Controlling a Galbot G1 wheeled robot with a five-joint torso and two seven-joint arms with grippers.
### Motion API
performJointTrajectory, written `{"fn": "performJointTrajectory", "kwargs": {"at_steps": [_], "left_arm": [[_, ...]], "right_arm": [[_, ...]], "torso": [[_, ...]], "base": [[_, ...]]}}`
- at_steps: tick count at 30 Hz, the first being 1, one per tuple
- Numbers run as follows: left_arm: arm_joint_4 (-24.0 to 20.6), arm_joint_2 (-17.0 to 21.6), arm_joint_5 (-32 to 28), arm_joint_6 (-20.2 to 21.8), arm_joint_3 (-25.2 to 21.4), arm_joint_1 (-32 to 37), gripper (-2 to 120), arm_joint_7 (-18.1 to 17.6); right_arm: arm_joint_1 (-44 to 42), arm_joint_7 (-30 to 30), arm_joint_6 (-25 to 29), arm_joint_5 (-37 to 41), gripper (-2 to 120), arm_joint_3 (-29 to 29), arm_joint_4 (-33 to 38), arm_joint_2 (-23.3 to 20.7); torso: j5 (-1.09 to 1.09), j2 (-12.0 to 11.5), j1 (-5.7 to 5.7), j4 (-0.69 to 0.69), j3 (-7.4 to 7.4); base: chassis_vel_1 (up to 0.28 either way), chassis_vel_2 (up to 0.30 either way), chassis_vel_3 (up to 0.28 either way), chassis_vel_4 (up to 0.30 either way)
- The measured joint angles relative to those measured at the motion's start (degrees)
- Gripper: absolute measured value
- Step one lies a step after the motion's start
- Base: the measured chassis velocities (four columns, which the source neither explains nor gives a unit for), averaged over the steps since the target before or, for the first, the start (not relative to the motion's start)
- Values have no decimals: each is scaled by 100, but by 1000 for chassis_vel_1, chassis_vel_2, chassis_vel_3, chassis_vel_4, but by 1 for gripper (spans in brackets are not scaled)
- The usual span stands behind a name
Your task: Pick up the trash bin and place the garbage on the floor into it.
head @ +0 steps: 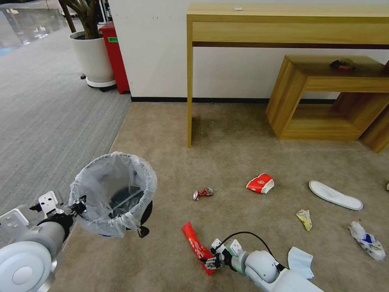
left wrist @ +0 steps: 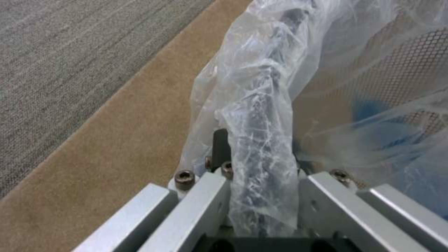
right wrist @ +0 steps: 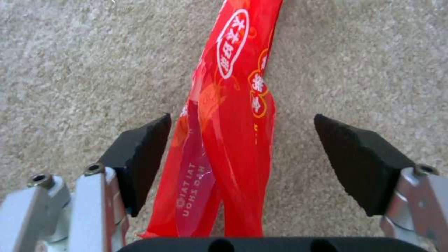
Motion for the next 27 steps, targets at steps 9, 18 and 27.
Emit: {"fn": "performJointTrajectory", "kwargs": {"at_steps": [9, 18, 27], "left_arm": [[27, -13, 21, 0, 28, -18, 0, 13], [54, -12, 44, 0, 56, -48, 0, 24], [85, -16, 84, 0, 90, -69, 0, 43]], "right_arm": [[19, -20, 8, -45, 60, -34, -69, 24], [18, -44, 40, -60, 35, -34, -104, 33], [26, -64, 80, -64, 0, -31, -136, 35]], "torso": [[0, 0, 0, 0, 0], [0, 0, 0, 0, 0], [0, 0, 0, 0, 0]], "base": [[0, 0, 0, 0], [0, 0, 0, 0], [0, 0, 0, 0]]}}
